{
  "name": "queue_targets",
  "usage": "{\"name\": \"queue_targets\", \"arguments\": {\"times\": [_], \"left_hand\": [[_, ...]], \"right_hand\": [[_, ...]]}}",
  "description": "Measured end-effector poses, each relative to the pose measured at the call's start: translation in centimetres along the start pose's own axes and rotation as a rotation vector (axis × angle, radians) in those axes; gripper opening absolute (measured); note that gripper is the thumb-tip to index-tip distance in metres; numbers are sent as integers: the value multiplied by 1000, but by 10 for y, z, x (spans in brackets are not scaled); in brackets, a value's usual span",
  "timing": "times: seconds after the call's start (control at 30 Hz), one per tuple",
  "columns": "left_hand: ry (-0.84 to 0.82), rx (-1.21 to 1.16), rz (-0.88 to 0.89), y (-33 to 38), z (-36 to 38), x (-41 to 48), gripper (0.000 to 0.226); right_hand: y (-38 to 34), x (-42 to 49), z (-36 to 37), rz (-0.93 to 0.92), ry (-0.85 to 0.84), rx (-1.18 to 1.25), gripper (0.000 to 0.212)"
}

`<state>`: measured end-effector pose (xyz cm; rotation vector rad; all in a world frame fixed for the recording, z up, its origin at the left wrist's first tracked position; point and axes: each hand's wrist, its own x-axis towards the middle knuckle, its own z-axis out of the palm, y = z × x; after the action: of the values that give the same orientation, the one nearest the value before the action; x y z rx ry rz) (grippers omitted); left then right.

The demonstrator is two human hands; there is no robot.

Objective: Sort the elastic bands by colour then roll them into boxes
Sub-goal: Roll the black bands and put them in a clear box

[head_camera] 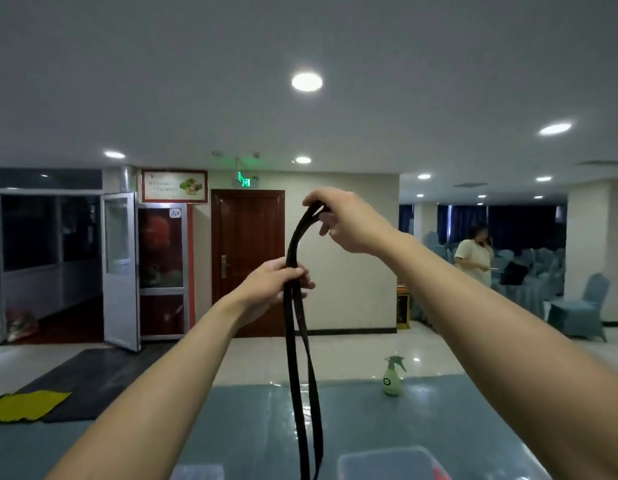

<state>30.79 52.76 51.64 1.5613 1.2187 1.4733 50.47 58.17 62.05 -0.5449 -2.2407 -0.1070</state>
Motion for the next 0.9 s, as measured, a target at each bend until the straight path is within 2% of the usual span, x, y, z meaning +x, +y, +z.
{"name": "queue_targets", "arguments": {"times": [0.1,0.2,0.27,0.3,0.4,0.53,0.63,0.73,0.8,0.9], "left_hand": [[-12,-80,27,18,-2,2,19],[51,114,92,24,-6,6,45],[125,202,156,25,-9,8,49],[158,237,192,25,-10,9,43],[203,338,271,22,-17,13,33],[67,308,246,19,-25,12,25],[-104,404,153,22,-30,10,28],[-252,497,37,22,-28,11,35],[-290,437,9,16,-20,15,41],[-292,207,30,-1,4,24,39]], "right_hand": [[1,3,-7,60,40,143,49],[2,3,-8,177,46,386,54],[5,2,-6,285,8,587,57],[7,1,-5,332,-19,689,54],[18,0,-5,423,-77,911,29],[37,-2,-5,546,-66,969,19],[51,-6,-12,656,-140,1010,41],[59,-14,-15,734,-280,1035,44],[64,-15,-12,759,-282,1052,40],[72,-10,-6,785,-279,1098,32]]}}
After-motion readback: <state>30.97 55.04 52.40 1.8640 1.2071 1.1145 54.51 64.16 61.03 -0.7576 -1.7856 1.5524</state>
